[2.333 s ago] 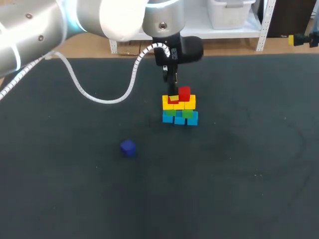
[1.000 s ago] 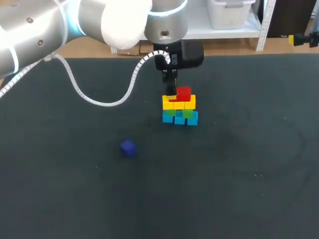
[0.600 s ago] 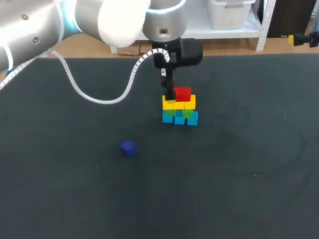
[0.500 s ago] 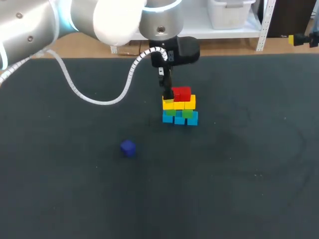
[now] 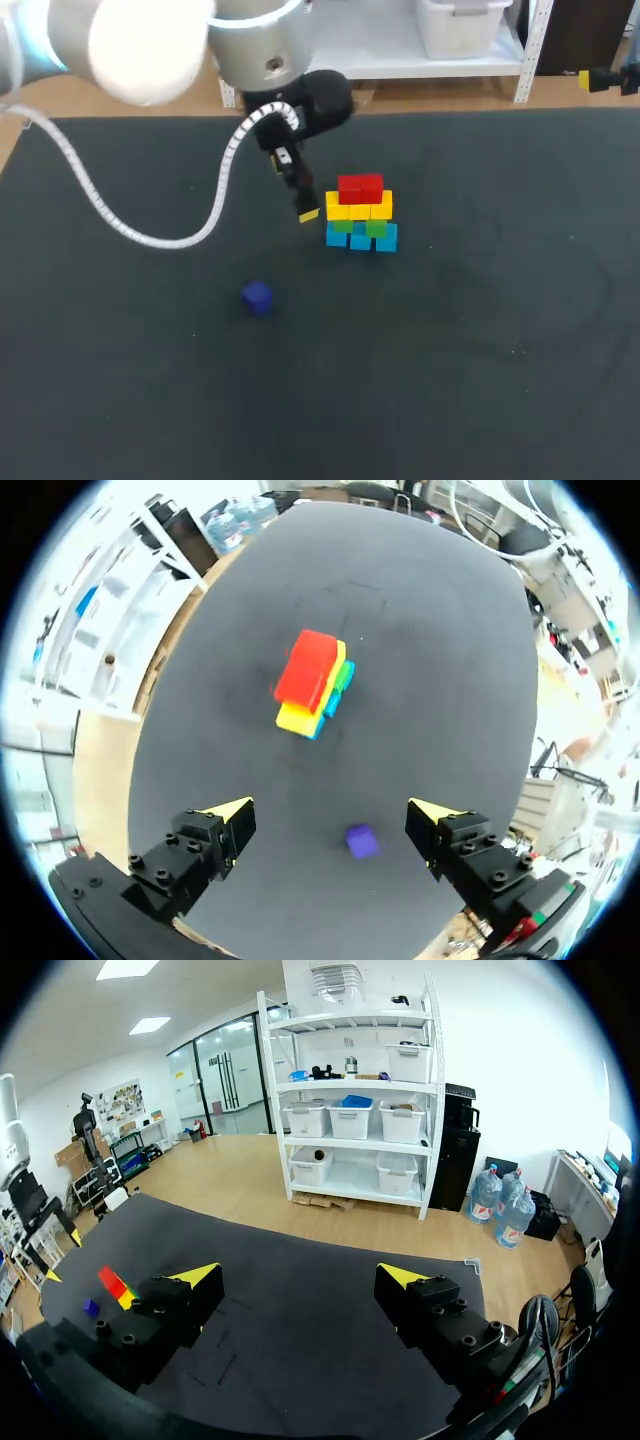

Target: Place the blue cubes, place green cubes on the blue cubes, place the yellow cubes on the green cubes, then place the red cubes on the yellow cubes, and place purple cube on the red cubes.

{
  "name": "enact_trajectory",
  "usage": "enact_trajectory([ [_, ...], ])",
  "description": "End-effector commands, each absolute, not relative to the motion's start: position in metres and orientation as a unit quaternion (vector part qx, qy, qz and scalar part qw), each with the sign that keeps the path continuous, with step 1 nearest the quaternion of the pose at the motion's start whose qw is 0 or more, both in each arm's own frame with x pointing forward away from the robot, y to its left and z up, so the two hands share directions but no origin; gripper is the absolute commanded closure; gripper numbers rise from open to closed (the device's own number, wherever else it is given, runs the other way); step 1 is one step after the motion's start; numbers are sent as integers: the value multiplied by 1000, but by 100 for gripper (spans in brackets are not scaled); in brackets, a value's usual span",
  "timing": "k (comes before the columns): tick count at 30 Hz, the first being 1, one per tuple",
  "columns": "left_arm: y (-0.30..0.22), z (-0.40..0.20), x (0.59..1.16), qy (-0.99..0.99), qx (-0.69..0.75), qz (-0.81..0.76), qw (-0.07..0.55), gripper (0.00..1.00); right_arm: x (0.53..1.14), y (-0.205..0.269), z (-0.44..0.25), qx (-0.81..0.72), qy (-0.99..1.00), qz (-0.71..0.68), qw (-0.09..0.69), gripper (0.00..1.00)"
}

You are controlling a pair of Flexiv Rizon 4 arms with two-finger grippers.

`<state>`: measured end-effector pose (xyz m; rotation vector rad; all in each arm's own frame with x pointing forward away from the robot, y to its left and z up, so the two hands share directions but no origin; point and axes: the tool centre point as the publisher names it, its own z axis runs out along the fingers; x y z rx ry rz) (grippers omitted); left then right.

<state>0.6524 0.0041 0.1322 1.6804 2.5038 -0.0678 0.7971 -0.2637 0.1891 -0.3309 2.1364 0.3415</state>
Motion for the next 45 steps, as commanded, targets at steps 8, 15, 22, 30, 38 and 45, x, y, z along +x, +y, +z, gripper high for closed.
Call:
enact_trajectory([
  [8, 41, 103, 596, 842, 529, -41, 100, 0, 797, -264, 189, -135, 867, 139, 459, 0],
  [15, 48, 64, 591, 861, 501, -42, 74, 0, 797, -264, 189, -135, 867, 139, 459, 0],
  [22, 57, 38, 588, 877, 473, -47, 70, 0, 797, -264, 189, -135, 867, 139, 459, 0],
  [30, 59, 15, 593, 883, 463, -58, 45, 0, 797, -264, 189, -135, 867, 139, 459, 0],
  [38, 58, 8, 593, 884, 464, -56, 32, 9, 797, -264, 189, -135, 867, 139, 459, 0],
  [45, 57, 8, 591, 882, 469, -36, 29, 100, 797, -264, 189, -135, 867, 139, 459, 0],
])
